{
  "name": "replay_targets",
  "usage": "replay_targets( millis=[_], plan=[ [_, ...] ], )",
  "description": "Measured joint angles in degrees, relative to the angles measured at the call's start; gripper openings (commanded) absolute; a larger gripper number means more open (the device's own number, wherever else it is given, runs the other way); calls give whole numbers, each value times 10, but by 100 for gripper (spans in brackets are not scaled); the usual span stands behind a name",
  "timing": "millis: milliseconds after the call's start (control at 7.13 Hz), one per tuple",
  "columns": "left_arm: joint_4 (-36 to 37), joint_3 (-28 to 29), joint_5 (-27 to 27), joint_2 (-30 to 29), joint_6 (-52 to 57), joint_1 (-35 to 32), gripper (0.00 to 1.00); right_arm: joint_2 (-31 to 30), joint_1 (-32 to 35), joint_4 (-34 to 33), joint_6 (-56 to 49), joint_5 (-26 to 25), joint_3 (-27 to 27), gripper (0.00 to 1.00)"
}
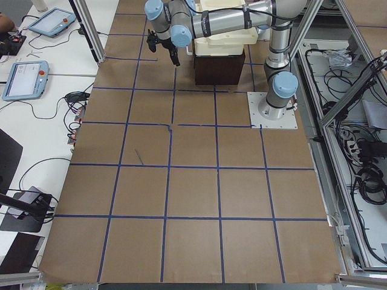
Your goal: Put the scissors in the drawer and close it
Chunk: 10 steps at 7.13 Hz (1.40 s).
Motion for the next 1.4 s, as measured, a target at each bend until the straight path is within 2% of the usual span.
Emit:
replay_targets(
  millis=[280, 701, 1402],
  plan=[
    [36, 14, 37, 28, 36, 1, 100, -1, 0, -1, -4, 0, 7, 100],
    [46, -8, 65, 60, 46, 1, 100, -1, 0, -2, -6, -1, 9, 100],
    [39, -14, 67, 71, 46, 13, 100, -1, 0, -2, -6, 1, 9, 100]
  ],
)
